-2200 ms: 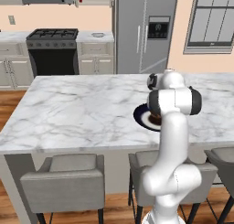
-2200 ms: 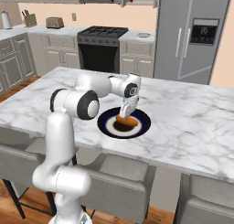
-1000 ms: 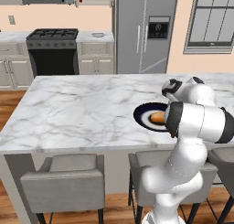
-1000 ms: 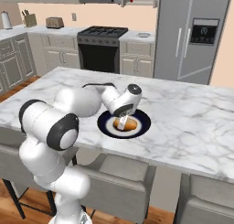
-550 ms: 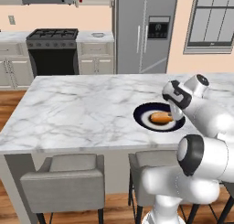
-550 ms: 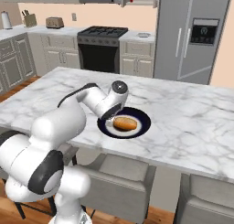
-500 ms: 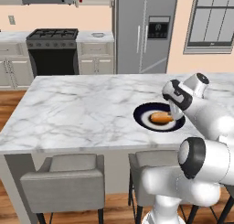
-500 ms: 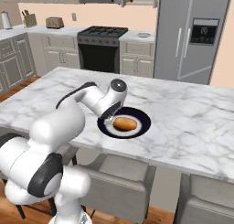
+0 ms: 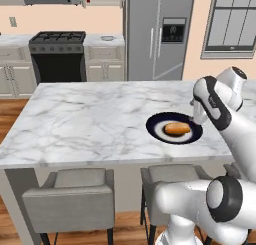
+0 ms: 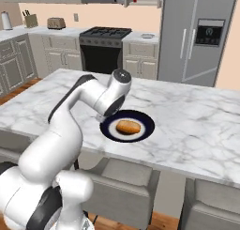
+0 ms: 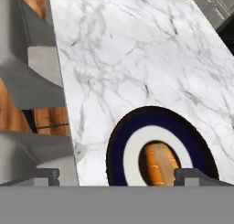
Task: Move the hot dog bun to the plate on the dining table and place the condiment next to that plate. Then navigate to the fridge and take the sausage and place it on the plate as well.
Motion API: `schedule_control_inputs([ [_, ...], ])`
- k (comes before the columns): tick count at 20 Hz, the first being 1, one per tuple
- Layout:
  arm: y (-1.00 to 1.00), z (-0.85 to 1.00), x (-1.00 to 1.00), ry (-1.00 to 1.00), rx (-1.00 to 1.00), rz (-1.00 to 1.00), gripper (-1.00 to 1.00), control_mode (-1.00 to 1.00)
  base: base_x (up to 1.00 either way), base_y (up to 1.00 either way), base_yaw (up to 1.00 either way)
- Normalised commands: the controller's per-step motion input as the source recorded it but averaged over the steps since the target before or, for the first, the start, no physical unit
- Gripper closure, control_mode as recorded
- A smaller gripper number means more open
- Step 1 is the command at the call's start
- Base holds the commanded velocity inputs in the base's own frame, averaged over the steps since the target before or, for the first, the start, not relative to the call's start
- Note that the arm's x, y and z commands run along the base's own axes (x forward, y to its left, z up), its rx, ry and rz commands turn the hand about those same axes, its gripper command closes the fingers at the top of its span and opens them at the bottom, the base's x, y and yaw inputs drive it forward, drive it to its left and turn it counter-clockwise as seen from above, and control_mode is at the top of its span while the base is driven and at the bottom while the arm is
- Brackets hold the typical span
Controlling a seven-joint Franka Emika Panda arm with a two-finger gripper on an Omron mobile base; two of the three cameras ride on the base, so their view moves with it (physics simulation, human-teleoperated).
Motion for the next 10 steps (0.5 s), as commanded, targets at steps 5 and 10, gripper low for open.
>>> schedule_control_inputs([
  [5, 0.14, 0.29, -0.80, 0.03, 0.20, -0.42, -1.00, -1.00, 0.00, 0.00, 0.00],
  [10, 0.26, 0.22, -0.82, 0.04, 0.11, -0.51, -1.00, -1.00, 0.00, 0.00, 0.00],
])
